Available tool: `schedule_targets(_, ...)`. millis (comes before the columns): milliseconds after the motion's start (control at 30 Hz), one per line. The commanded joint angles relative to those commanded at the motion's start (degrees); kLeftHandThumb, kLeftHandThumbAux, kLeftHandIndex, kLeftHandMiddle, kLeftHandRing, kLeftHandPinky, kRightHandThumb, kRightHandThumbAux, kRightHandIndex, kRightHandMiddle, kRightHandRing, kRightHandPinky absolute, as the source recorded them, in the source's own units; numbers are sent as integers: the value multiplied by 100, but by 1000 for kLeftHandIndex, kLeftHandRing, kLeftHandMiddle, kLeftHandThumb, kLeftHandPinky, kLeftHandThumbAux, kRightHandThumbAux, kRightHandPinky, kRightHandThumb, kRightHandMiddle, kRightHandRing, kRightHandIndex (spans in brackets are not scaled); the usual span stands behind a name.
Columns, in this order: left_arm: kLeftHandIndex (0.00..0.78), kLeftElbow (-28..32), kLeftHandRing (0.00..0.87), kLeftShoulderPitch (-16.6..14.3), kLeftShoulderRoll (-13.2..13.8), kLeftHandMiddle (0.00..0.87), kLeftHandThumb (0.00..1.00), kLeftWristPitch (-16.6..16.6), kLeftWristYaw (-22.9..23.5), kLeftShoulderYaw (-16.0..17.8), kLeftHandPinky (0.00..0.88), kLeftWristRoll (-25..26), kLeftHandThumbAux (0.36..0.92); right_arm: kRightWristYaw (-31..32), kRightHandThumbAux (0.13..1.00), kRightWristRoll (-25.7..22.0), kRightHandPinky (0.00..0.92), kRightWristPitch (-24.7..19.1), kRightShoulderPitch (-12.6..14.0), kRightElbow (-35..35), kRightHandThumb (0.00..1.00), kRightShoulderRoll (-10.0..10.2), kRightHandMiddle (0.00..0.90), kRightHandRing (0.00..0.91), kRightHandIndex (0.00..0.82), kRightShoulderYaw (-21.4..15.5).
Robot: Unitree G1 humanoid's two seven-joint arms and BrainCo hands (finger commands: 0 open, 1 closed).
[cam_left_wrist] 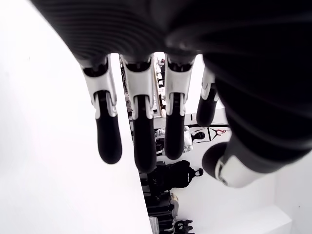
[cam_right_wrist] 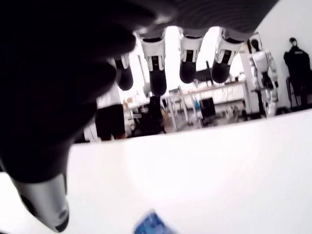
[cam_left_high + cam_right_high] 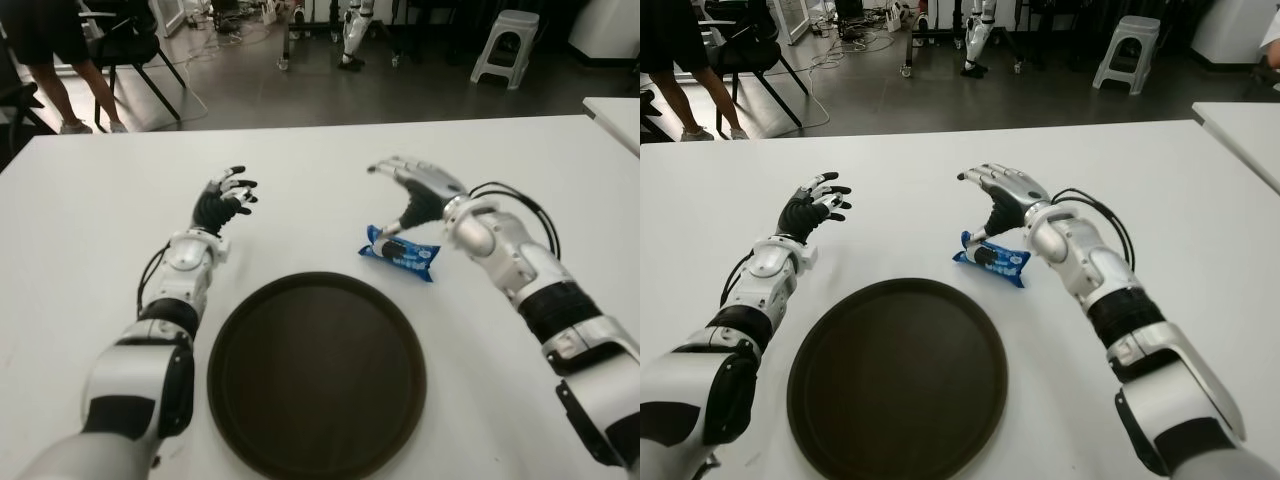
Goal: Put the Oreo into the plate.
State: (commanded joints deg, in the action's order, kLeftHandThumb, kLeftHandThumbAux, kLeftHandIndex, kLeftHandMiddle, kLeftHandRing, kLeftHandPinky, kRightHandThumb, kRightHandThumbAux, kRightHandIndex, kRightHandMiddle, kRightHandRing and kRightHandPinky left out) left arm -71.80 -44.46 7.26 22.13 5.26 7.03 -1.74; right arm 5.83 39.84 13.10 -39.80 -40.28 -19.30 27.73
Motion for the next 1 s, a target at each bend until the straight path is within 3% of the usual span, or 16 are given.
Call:
schedule_targets(300,177,11,365,-3,-1,311,207,13,-45,-41,410,-35,679,247,764,25,4,29,150,99,0,-97,0,0,0,162)
schedule_targets(700,180,13,385,-15,-11,321,209,0,-12,-10,440,34,667,154,758,122,0,134,135,-184,0,-31,0,0,0,347)
schedule_targets(1000,185,1,381,-8,9,321,229,-11,-8,8,429,43,672,92,770,131,0,-25,190,-156,0,40,0,0,0,411)
